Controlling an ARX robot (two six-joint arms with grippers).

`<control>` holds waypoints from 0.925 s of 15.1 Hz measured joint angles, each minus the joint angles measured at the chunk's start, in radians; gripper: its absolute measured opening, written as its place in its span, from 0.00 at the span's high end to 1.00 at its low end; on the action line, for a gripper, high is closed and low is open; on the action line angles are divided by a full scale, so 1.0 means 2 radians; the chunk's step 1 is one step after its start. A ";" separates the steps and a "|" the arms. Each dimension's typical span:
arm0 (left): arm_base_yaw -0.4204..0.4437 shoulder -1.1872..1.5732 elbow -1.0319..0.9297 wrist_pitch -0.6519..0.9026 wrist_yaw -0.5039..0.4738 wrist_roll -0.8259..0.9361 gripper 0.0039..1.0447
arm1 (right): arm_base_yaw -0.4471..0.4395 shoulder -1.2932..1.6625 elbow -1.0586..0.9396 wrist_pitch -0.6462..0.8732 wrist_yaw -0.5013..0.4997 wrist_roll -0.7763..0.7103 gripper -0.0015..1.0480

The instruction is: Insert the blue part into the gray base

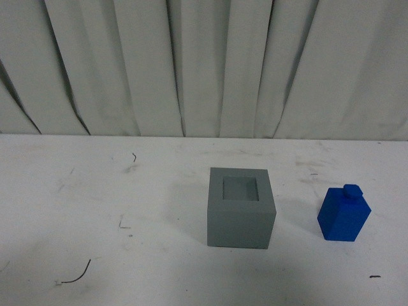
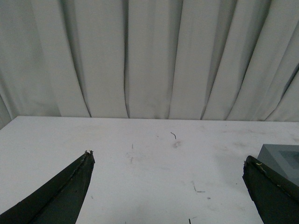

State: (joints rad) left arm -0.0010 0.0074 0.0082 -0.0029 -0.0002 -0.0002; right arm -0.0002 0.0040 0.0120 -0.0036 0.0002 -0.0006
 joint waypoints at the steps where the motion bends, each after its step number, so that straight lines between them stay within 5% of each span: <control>1: 0.000 0.000 0.000 0.000 0.000 0.000 0.06 | 0.000 0.000 0.000 0.000 0.000 0.000 0.06; 14: 0.000 0.000 0.000 0.000 0.000 0.000 0.06 | 0.000 0.000 0.000 0.000 0.000 0.000 0.06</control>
State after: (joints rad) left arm -0.0010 0.0074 0.0082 -0.0029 -0.0002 -0.0002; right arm -0.0002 0.0040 0.0116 -0.0040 0.0002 -0.0006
